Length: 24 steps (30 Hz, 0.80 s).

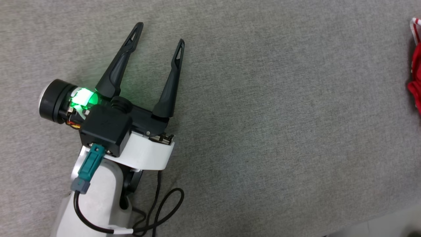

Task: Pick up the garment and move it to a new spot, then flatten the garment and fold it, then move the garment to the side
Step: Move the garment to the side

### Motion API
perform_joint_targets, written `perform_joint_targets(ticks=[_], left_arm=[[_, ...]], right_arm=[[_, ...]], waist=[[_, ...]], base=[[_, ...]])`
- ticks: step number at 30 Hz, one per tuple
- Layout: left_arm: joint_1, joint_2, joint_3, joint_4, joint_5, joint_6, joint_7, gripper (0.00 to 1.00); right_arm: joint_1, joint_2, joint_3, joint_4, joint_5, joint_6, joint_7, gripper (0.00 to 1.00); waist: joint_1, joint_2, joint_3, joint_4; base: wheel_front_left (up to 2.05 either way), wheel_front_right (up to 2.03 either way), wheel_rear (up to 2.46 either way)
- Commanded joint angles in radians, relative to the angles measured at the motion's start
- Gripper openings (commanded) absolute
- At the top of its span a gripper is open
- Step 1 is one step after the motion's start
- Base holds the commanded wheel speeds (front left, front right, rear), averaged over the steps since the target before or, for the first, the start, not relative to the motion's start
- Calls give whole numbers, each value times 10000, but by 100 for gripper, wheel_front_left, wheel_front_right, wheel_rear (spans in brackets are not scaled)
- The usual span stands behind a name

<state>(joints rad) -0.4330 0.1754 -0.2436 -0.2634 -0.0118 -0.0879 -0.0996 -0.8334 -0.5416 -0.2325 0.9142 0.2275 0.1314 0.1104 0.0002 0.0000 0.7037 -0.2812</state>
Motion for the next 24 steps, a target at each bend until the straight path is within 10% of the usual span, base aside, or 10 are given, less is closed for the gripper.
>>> perform_joint_targets(ticks=[1, 16, 24], left_arm=[[-37, -34, 17, 90, -36, 77, -142, 100], [1212, -548, -34, 1603, -840, 431, -1154, 100], [2116, -781, 57, 2400, -1292, 767, -1466, 100]], right_arm=[[-161, -43, -330, 425, -499, -15, -463, 100], [962, 1, -2703, 1301, -2026, -15, -3615, 100], [3260, 1067, -2670, -1243, -1506, -14, -3740, 100]], waist=[[-2, 0, -104, 111], [-2, 0, -2437, 1058], [-2, 0, -3856, 1616]], base=[[0, 0, 0], [0, 0, 0], [0, 0, 0]])
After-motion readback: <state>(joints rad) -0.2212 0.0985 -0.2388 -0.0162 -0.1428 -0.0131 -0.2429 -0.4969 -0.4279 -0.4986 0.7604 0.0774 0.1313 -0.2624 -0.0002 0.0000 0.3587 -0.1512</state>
